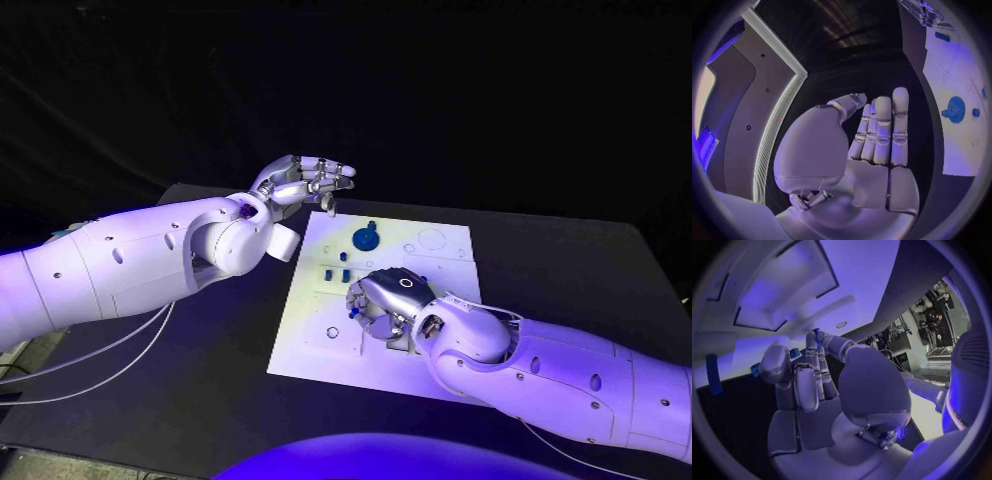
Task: Assemble the parts on the task board
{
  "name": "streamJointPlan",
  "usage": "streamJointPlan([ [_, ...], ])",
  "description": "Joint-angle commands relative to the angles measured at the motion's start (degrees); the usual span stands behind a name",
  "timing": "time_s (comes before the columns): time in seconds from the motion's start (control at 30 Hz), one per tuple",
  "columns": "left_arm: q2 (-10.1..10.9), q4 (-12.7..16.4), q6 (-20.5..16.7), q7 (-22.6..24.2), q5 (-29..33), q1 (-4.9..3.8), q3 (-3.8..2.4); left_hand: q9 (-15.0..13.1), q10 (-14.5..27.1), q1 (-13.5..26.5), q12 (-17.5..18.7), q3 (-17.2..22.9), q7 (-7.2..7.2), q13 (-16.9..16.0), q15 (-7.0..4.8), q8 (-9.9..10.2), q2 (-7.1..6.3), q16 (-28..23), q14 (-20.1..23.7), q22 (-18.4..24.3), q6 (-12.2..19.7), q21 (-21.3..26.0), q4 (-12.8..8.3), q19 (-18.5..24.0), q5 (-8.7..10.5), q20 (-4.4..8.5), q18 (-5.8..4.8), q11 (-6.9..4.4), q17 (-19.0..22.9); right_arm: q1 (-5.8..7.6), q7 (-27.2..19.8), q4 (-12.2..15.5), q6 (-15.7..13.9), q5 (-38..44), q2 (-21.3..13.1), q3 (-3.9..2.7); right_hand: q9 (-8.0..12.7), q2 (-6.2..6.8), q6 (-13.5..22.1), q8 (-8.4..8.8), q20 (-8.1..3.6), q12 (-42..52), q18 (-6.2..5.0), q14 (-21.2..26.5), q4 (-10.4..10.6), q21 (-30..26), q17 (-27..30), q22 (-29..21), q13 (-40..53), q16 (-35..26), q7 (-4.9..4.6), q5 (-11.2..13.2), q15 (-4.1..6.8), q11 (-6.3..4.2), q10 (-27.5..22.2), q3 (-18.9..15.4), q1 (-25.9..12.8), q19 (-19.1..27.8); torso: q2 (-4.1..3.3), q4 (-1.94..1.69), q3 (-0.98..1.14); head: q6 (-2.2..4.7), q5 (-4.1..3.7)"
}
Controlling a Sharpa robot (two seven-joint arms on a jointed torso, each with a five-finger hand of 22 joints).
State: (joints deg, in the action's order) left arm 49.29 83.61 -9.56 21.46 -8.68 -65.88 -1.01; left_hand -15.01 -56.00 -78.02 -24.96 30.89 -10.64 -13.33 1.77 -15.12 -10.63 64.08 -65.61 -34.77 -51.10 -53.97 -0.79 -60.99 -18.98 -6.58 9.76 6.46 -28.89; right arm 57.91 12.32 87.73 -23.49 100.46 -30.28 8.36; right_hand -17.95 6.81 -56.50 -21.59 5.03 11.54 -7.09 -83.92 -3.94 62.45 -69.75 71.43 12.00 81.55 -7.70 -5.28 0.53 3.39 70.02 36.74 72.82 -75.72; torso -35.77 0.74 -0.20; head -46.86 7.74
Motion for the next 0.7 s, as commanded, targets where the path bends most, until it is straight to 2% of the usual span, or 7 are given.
streamJointPlan([
  [0.03,-0.08,0.05,0.99,0.26,0.31,-0.02,-0.05,0.07,0.41,0.51,-0.32,-0.29,-0.1,0.06,0.11,-0.14,0.21,0.27,0.45,0.07,0.39,0.19,0.16,0.12,-0.21,-0.33,0.8,0.13,0.07,-0.07,0.76,0.01,1.16,1.25,0.11,0.03,-0.1,0.03,-0.3,-0.4,0.07,-0.29,0.85,-2.23,0.39,-0.35,0.02,-0.09,0.05,0.11,0.09,0.2,0.36,0.05,0.2,0.09,-0.49,-0.01,0.0,0.05,0.0,-0.11,0.05],
  [0.7,-0.1,0.01,1.06,0.09,0.31,-0.02,-0.05,0.08,0.55,0.58,-0.39,-0.34,-0.08,0.07,0.12,-0.21,0.19,0.34,0.48,0.11,0.49,0.25,0.19,0.14,-0.21,-0.37,0.81,0.13,0.08,-0.09,0.72,-1.18,5.15,1.66,1.41,0.27,-0.17,0.2,-0.15,-0.34,0.09,-0.55,0.83,-2.19,0.57,-0.52,0.09,-0.13,0.16,0.09,0.09,0.62,0.35,0.07,0.24,-0.18,-0.76,0.06,0.05,0.02,0.04,-0.35,0.11],
])
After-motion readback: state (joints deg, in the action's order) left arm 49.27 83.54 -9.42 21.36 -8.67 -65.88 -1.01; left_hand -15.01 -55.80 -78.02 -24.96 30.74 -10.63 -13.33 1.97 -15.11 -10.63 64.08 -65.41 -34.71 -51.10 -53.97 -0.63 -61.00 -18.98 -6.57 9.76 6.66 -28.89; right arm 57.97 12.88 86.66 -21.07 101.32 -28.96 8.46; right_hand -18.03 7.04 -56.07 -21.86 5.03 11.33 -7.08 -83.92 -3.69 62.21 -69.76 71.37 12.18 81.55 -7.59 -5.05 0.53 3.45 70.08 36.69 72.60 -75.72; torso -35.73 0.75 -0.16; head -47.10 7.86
